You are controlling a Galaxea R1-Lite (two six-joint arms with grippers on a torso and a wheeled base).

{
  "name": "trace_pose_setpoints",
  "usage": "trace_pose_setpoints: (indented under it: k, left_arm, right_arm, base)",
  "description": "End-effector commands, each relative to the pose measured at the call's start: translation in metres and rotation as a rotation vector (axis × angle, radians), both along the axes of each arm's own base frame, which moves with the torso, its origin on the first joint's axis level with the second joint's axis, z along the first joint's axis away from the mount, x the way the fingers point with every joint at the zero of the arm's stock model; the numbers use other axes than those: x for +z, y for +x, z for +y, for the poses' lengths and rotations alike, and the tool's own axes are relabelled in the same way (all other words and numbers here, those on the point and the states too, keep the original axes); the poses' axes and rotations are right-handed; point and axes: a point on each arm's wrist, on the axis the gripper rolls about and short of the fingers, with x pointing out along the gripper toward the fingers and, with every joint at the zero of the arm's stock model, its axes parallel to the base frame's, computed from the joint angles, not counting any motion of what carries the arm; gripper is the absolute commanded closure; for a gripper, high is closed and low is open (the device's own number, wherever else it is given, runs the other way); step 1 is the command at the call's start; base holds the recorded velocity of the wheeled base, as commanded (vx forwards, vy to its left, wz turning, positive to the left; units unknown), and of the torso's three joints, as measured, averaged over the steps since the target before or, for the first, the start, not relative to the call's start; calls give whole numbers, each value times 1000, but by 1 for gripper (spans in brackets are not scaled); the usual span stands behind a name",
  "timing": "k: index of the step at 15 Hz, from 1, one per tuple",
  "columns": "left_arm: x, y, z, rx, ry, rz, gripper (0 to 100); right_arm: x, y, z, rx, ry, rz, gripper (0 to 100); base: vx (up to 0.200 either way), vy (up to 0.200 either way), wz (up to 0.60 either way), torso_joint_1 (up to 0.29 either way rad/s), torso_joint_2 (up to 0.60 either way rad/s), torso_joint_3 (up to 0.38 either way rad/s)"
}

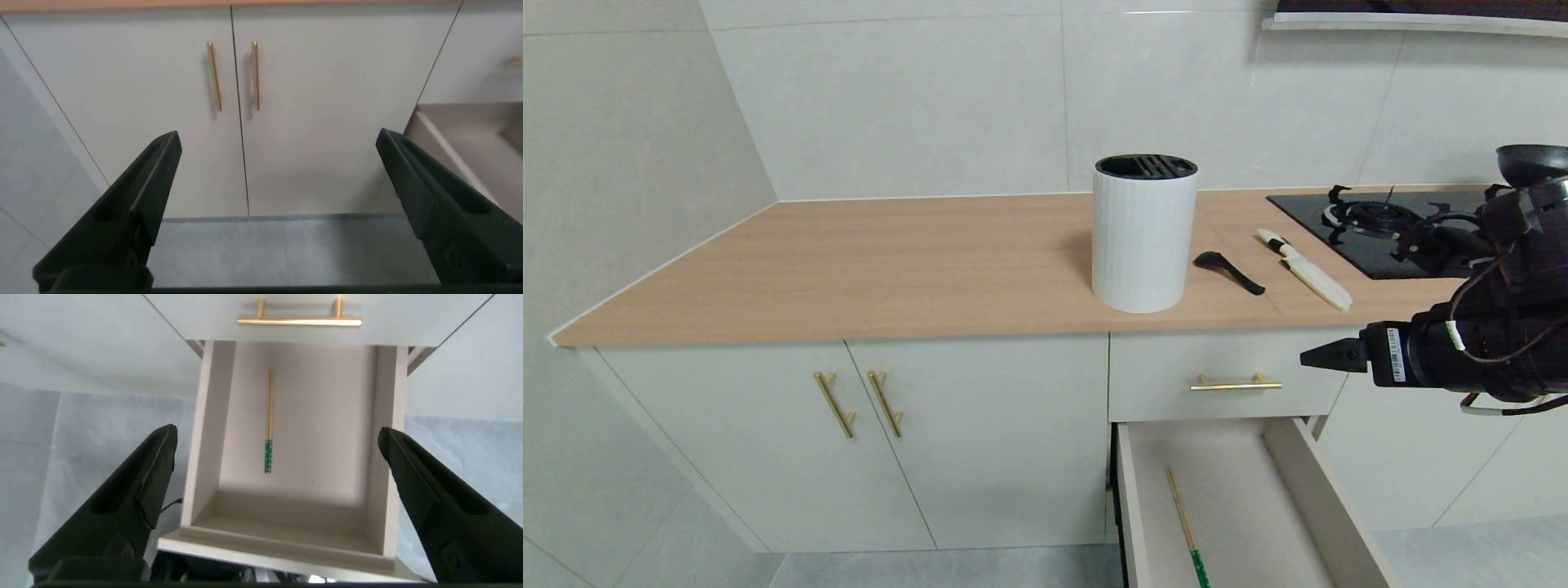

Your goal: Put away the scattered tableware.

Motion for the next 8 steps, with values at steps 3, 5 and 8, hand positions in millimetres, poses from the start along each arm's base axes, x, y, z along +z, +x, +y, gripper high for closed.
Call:
trace_pose_setpoints:
  k: [3,5,8]
  left_arm:
    - [0,0,0,1,0,0,0]
    - [0,0,0,1,0,1,0]
    - [0,0,0,1,0,1,0]
  right_arm:
    - [-2,2,1,1,-3,8,0]
    - [-3,3,1,1,-3,9,0]
    - [-2,29,-5,-33,-8,-68,0]
  base:
    - [0,0,0,201,-450,-268]
    - [0,0,0,73,-163,-83]
    - [0,0,0,11,-20,-14]
